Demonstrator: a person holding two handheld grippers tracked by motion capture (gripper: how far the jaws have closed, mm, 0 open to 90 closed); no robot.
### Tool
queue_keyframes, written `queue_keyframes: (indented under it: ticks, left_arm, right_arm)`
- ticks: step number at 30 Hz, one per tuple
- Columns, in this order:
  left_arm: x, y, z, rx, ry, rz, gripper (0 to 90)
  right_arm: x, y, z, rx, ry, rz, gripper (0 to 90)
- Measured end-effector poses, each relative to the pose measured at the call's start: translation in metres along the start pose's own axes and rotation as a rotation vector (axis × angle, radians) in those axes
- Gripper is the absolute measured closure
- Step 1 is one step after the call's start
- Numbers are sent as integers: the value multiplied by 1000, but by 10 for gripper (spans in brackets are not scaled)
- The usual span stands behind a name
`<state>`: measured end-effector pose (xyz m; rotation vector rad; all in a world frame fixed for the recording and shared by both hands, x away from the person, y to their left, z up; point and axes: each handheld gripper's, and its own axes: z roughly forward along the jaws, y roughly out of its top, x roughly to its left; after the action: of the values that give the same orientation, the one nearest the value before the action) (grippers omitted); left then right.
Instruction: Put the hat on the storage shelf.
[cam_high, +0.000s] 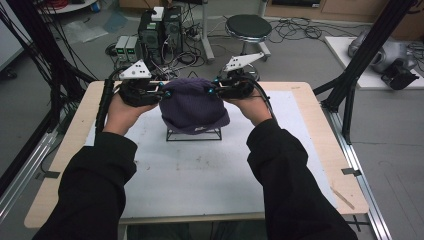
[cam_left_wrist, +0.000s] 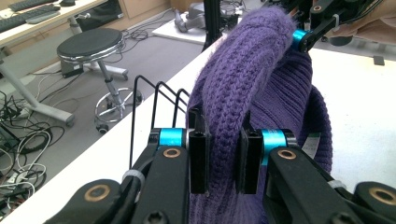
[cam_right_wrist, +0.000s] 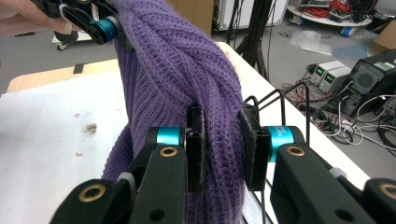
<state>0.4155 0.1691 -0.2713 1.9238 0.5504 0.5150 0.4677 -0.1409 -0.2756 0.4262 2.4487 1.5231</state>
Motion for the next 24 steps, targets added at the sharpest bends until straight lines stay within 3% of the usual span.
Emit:
queue_keyframes:
  ticks: [14, 24]
  left_arm:
    - [-2, -22, 15, 36, -20, -35, 777]
    - [2, -16, 8, -25, -38, -55, 774]
  right_arm:
    - [0, -27, 12, 26, 7, 47, 746]
    - [0, -18, 1, -29, 6, 34, 744]
